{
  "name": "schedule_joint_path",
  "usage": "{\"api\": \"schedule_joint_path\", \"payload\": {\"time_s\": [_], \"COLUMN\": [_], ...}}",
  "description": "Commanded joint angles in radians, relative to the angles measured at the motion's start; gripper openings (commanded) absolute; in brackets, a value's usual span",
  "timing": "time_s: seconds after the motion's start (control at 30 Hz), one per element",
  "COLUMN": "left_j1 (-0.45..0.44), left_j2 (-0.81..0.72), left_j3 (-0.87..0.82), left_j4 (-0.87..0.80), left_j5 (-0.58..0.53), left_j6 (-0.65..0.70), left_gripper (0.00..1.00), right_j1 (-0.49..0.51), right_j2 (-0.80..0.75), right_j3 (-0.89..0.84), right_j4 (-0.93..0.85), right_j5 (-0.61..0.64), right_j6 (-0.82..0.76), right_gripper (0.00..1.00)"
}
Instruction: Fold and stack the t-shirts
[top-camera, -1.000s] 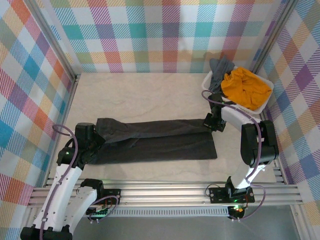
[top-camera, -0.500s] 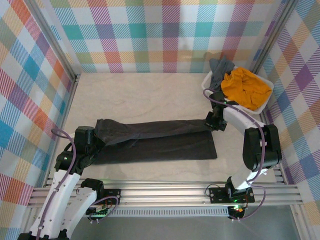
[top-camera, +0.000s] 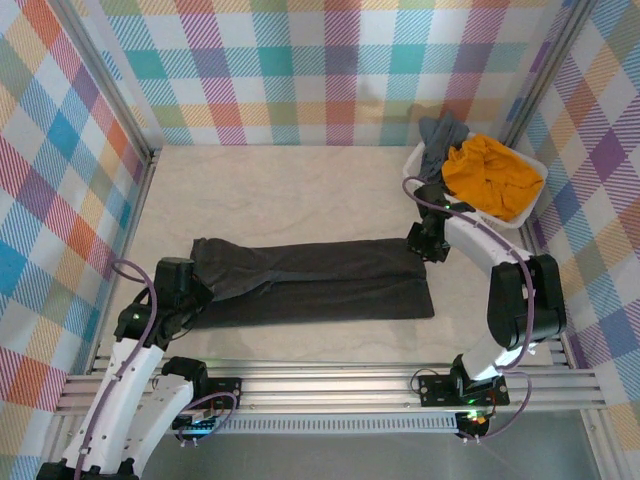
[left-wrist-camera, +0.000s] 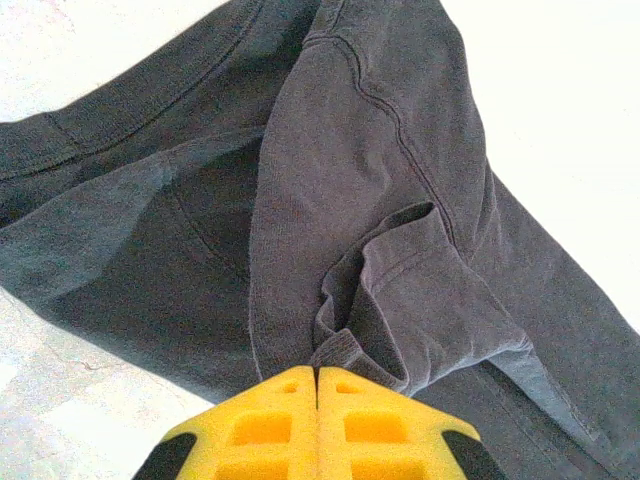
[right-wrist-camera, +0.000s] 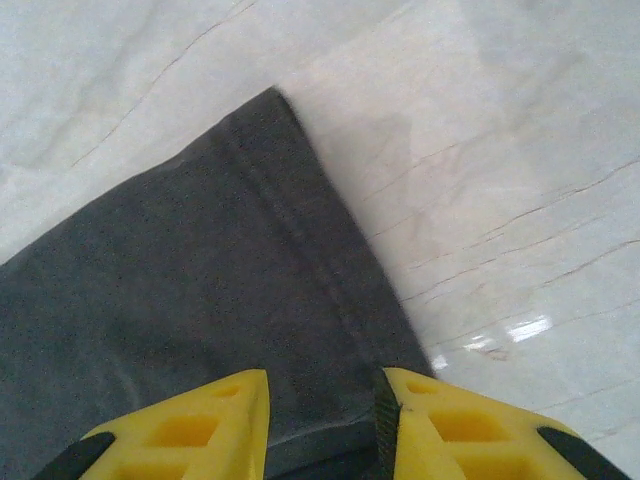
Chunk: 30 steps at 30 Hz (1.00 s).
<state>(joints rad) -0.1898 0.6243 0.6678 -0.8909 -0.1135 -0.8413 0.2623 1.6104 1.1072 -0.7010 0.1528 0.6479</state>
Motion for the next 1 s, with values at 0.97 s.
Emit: {"api": "schedule_joint_path", "payload": {"time_s": [0.97], "left_j1": [-0.287], "left_j2": [-0.005], "left_j3": [0.045], "left_j4": [0.099], "left_j5": [0.041], "left_j6": [0.047], "left_gripper": [0.0], "right_j1": [0.031], "right_j2": [0.159], "right_j3": [0.068], "right_j4": [-0.02], "right_j5": [-0.007], "right_j6": [0.032], "right_gripper": [0.31]}}
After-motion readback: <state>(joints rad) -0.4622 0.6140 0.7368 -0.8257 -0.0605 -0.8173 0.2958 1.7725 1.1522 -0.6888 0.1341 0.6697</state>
